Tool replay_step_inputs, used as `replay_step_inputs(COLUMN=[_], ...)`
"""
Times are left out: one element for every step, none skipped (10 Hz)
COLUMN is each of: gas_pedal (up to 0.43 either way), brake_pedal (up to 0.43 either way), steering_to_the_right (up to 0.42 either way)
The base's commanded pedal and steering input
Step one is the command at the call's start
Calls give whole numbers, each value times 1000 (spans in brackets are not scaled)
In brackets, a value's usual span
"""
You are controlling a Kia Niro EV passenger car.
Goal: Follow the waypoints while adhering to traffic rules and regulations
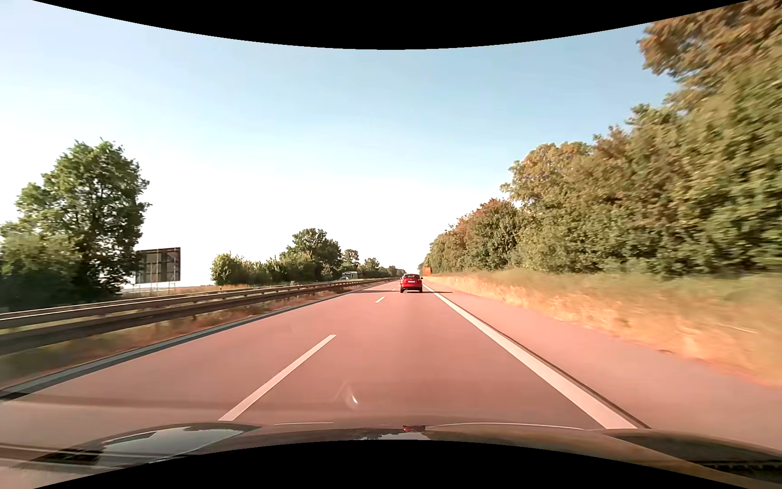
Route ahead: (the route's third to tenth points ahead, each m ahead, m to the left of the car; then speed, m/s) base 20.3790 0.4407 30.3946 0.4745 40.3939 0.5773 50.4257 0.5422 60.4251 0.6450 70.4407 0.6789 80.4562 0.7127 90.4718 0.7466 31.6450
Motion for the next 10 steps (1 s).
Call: replay_step_inputs(gas_pedal=[189, 189, 189, 189, 189, 189, 197, 197, 197, 197], brake_pedal=[6, 6, 6, 6, 6, 6, 6, 6, 6, 6], steering_to_the_right=[-2, -2, -2, -2, -2, -2, -1, -1, -1, -1])
